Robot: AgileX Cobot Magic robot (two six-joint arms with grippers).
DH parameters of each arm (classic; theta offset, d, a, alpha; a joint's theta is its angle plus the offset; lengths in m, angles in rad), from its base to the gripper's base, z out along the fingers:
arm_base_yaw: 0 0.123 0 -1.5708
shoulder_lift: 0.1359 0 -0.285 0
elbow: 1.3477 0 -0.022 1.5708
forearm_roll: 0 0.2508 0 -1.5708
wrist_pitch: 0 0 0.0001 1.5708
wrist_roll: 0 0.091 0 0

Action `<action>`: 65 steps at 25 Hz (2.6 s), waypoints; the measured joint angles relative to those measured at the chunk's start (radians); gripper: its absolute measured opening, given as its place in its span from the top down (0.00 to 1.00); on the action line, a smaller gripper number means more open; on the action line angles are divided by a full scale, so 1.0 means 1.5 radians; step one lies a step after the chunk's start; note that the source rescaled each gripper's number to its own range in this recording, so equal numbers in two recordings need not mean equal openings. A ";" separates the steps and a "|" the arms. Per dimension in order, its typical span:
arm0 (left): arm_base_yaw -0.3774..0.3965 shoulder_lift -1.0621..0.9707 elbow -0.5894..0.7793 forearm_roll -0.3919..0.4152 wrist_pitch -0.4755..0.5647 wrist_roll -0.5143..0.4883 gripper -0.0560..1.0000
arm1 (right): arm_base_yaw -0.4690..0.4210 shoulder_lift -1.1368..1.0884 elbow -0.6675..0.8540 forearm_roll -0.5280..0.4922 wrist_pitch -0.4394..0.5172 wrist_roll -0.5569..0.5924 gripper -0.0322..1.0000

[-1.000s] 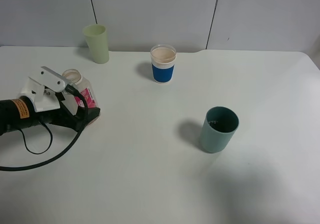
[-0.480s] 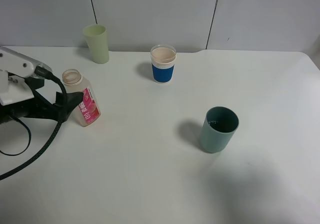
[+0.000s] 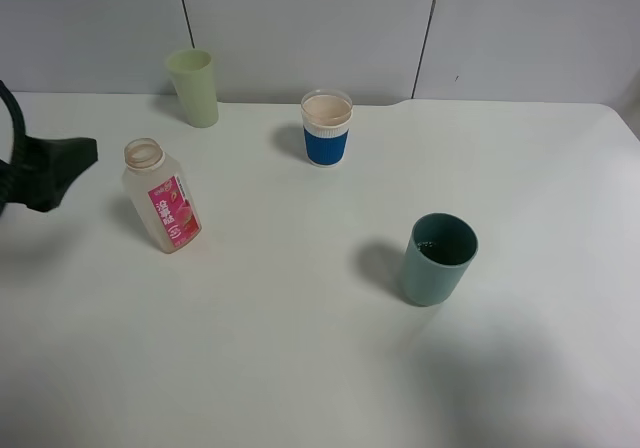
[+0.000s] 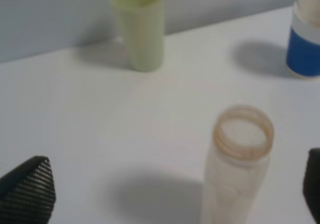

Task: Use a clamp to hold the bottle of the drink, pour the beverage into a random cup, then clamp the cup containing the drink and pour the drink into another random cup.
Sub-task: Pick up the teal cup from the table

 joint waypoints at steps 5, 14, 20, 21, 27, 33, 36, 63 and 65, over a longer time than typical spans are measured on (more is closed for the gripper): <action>0.000 -0.058 -0.109 0.000 0.198 0.009 0.00 | 0.000 0.000 0.000 0.000 0.000 0.000 0.35; 0.000 -0.166 -0.202 0.003 0.431 0.019 0.00 | 0.000 0.000 0.000 0.000 0.000 0.000 0.35; 0.000 -0.259 -0.202 0.006 0.534 -0.021 0.00 | 0.000 0.000 0.000 0.000 0.000 0.000 0.35; 0.000 -0.273 -0.202 0.007 0.550 -0.028 0.00 | 0.000 0.000 0.000 0.000 0.000 0.000 0.35; 0.001 -0.336 -0.202 0.024 0.631 -0.072 0.00 | 0.000 0.000 0.000 0.000 0.000 0.000 0.35; 0.105 -0.369 -0.202 0.026 0.664 -0.084 0.00 | 0.000 0.000 0.000 0.000 0.000 0.000 0.35; 0.170 -0.379 -0.202 0.020 0.665 -0.072 0.00 | 0.000 0.000 0.000 0.000 0.000 0.000 0.35; 0.200 -0.514 -0.100 -0.077 0.690 0.030 0.00 | 0.000 0.000 0.000 0.000 0.000 0.000 0.35; 0.200 -0.514 -0.100 -0.077 0.690 0.030 0.00 | 0.000 0.000 0.000 0.000 0.000 0.000 0.35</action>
